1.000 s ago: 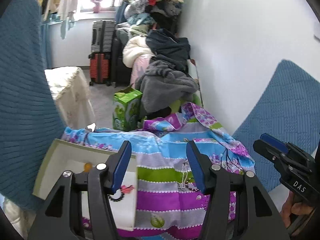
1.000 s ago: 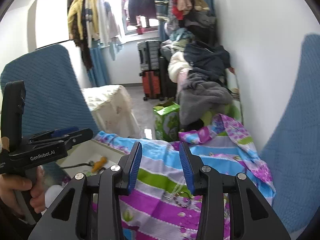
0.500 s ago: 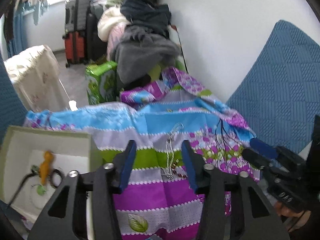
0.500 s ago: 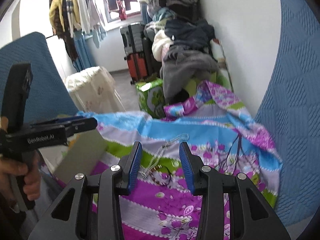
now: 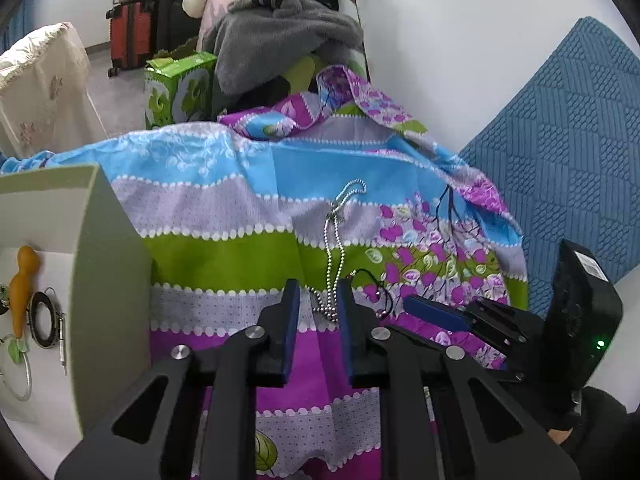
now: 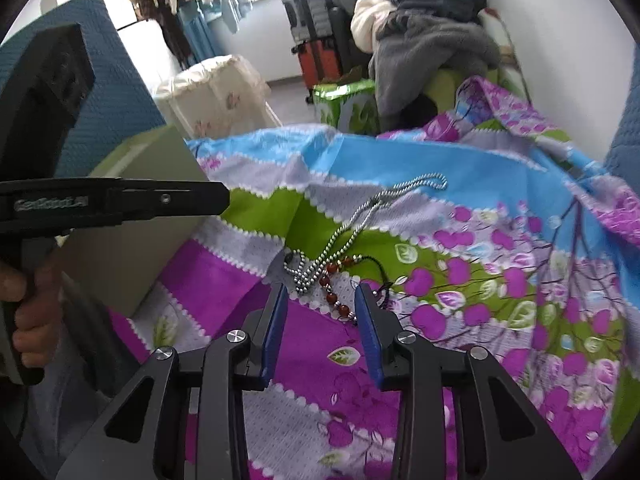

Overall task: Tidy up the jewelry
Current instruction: 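Grasp the red-bead necklace with right tool while left tool grasps the silver ball chain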

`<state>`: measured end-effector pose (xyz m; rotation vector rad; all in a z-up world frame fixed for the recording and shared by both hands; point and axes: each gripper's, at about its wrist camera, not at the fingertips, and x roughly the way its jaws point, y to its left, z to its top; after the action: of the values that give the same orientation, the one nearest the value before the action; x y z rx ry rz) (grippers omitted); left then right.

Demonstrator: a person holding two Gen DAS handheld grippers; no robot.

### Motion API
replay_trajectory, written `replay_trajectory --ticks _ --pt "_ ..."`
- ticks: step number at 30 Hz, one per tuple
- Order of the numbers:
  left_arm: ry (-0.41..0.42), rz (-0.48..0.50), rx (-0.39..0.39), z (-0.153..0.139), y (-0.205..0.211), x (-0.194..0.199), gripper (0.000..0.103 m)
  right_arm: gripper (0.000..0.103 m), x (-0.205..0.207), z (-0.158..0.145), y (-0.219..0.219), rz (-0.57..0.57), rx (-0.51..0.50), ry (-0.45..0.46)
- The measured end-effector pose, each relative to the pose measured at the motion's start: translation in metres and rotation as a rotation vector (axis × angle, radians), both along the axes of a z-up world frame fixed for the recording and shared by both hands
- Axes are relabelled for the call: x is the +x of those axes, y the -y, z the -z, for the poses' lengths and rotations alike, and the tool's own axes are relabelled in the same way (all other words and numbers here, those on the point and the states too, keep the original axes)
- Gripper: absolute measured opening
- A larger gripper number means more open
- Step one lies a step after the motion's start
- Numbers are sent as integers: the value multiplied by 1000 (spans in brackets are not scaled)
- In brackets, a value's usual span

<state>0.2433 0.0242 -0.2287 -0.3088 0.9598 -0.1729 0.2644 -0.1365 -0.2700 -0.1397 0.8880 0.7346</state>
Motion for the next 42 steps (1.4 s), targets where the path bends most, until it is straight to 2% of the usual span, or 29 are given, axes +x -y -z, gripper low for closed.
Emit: replay_trajectory --ticks 11,17,21,27,34,42 --pt "-34 9 -7 14 2 10 17 17 11 24 -14 -29 -73 -12" --pt "-50 41 -12 19 13 16 17 6 10 29 -11 -22 -117 1" --pt "-65 68 0 26 23 20 17 5 13 27 -5 5 -130 -6" --pt "-119 106 57 42 36 25 18 5 19 26 11 81 -128 -44" --pt "-144 133 133 52 51 28 18 5 21 25 33 166 -114 -75" --pt "-108 143 196 55 59 31 18 5 20 24 40 201 -119 -74"
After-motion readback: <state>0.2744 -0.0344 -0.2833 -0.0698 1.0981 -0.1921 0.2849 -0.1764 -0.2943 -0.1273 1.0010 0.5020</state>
